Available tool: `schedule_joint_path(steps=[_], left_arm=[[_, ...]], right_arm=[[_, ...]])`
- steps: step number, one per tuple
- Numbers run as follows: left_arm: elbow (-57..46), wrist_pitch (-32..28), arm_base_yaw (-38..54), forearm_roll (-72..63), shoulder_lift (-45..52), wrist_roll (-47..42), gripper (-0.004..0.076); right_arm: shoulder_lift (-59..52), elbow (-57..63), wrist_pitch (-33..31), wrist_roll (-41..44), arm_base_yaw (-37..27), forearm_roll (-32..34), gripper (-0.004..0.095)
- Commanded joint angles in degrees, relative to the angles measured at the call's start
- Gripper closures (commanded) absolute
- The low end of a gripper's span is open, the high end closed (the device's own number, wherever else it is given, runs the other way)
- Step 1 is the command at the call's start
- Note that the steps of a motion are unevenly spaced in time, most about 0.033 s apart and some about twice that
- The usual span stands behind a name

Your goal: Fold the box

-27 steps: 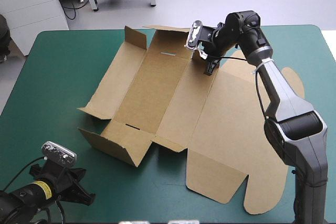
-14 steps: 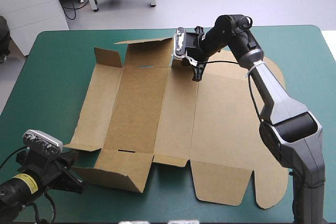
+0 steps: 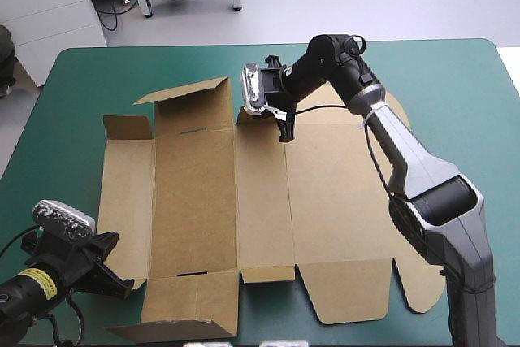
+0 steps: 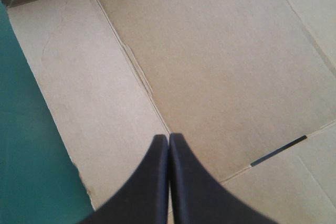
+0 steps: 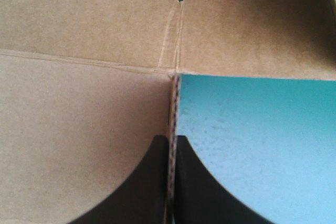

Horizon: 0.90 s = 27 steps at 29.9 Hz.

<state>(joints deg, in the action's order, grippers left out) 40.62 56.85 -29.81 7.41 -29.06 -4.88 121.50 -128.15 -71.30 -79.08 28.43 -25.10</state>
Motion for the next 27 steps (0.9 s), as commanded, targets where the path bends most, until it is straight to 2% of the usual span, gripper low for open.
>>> schedule_joint_path(steps=[1,4,7,10,12,13,16,19,25,27], left_arm=[[1.80,-3.09,-0.10,1.08,-0.46,0.04,0.0756],[1.80,-3.09,-0.10,1.18,-0.46,0.04,0.0756],[1.80,-3.09,-0.10,1.18,-0.46,0.04,0.0756],[1.80,-2.98,-0.10,1.18,-0.46,0.04,0.0756],[1.80,-2.86,-0.10,0.82,-0.46,0.04,0.0756],[1.80,-2.86,-0.10,0.82,-0.46,0.04,0.0756],[1.80,-2.97,-0.10,0.82,-0.46,0.04,0.0756],[1.80,-2.97,-0.10,0.82,-0.46,0.04,0.0756],[1.80,-3.08,-0.10,1.05,-0.46,0.04,0.0756],[1.80,-3.08,-0.10,1.05,-0.46,0.04,0.0756]], right_arm=[[-2.85,-1.30,1.28,-0.75,-0.10,-2.09,0.0914],[-2.64,-1.30,1.28,1.15,-0.10,-1.60,0.0805],[-2.64,-1.30,2.06,4.19,-0.10,0.88,0.0596],[-2.64,-1.30,3.35,12.10,-0.10,4.44,0.0374],[-2.76,-1.30,3.08,18.65,-0.10,7.32,0.0294],[-2.90,-1.30,2.61,20.83,-0.10,8.55,0.0290],[-3.58,-1.30,-0.17,26.24,-0.10,12.09,0.0344],[-4.84,-1.30,-0.17,36.07,-0.10,16.70,0.0493],[-8.18,-1.30,-0.17,52.42,-0.32,26.30,0.0922],[-9.33,-1.30,-0.17,56.46,-0.33,28.84,0.0928]])
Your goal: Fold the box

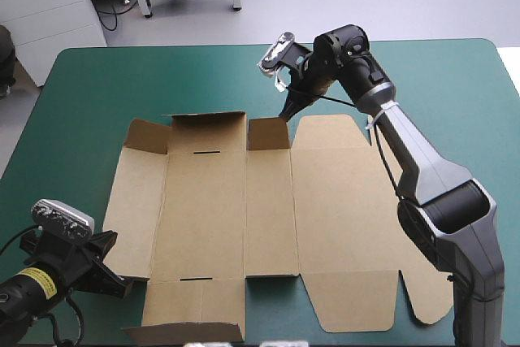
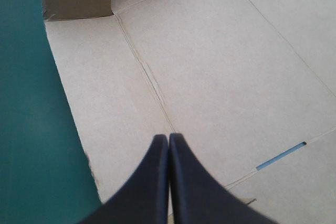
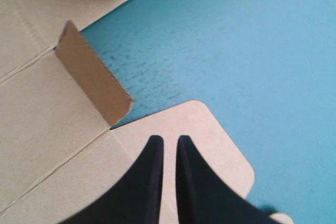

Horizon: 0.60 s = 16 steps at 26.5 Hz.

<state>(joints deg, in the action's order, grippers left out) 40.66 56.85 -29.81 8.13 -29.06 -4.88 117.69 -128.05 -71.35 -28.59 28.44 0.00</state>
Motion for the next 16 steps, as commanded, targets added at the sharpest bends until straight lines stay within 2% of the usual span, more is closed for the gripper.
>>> schedule_joint_path(steps=[1,4,8,13,16], left_arm=[[1.76,-3.08,-0.10,0.33,-0.46,0.04,0.0756],[1.76,-3.08,-0.10,0.33,-0.46,0.04,0.0756],[1.76,-3.08,-0.10,0.33,-0.46,0.04,0.0756],[1.80,-3.95,-0.10,0.51,-0.46,0.04,0.0756],[1.80,-4.11,-0.10,0.51,-0.46,0.04,0.0756]], right_arm=[[-6.06,-1.40,-0.12,7.84,-0.33,5.30,0.0931],[-7.85,-1.40,-0.12,11.35,-1.79,7.54,0.0931],[-9.98,-1.40,-0.12,15.21,-5.99,6.86,0.0931],[-13.94,1.19,-0.22,16.60,-14.92,-2.52,0.0931],[-19.25,10.81,-0.22,15.95,-19.29,-4.09,0.0931]])
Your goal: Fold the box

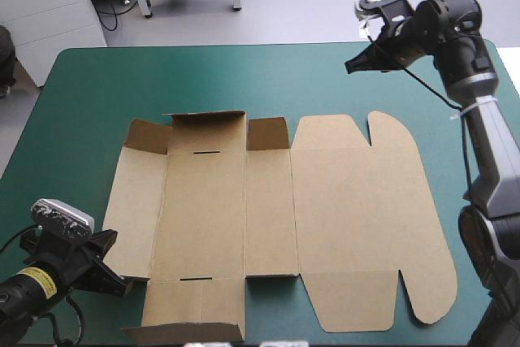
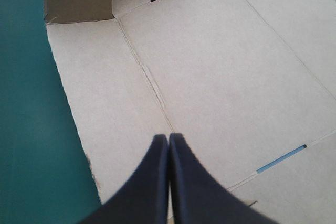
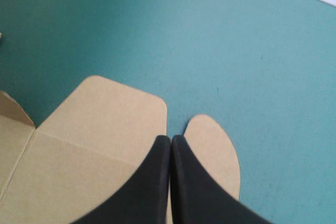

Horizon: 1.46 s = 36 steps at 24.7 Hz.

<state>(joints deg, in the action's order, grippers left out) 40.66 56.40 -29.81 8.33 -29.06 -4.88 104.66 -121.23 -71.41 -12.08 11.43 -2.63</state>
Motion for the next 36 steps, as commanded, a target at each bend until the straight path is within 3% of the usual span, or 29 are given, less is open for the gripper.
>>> schedule_joint_path(steps=[1,6,11,20,25,31,36], left_arm=[[1.80,-3.56,-0.10,0.32,-0.46,0.04,0.0756],[3.08,-3.27,-0.10,2.21,-0.82,-1.42,0.0756],[6.23,-1.06,-0.10,1.64,-3.40,-2.30,0.0756],[8.07,2.37,-0.10,0.99,-9.86,-2.39,0.0755],[14.72,4.18,-0.10,1.61,-15.57,-2.39,0.0755],[25.19,10.42,-0.10,2.91,-24.72,-1.66,0.0755],[30.60,10.56,-0.10,-1.14,-31.16,0.44,0.0729]], right_arm=[[-7.55,6.54,-0.06,-0.68,-2.95,-1.47,0.0931],[-23.77,34.21,5.75,-3.53,-7.85,-1.59,0.0931],[-41.36,54.16,7.98,-3.90,-8.24,-5.61,0.0931],[-62.17,65.76,4.95,-3.88,-8.24,-7.48,0.0931],[-69.86,69.62,2.96,-3.88,-8.24,-7.74,0.0931],[-76.94,73.29,1.47,-2.82,-8.24,-7.95,0.0931],[-81.09,75.56,0.93,-2.82,-8.24,-7.95,0.0931]])
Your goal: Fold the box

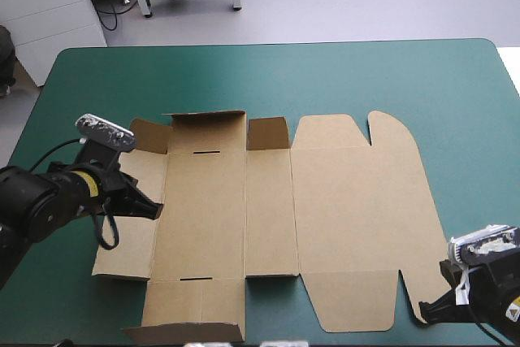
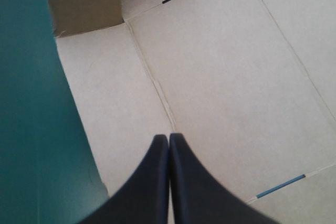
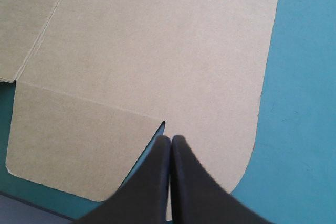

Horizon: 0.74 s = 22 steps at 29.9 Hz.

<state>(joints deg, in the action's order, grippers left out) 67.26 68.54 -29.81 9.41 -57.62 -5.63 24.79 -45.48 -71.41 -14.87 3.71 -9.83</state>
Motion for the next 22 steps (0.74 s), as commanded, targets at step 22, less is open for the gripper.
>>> schedule_joint_path(steps=[22], left_arm=[[9.41,5.89,40.61,-46.28,-20.46,29.47,0.0729]], right_arm=[[-3.88,2.30,1.53,-0.42,-0.52,-0.75,0.0931]])
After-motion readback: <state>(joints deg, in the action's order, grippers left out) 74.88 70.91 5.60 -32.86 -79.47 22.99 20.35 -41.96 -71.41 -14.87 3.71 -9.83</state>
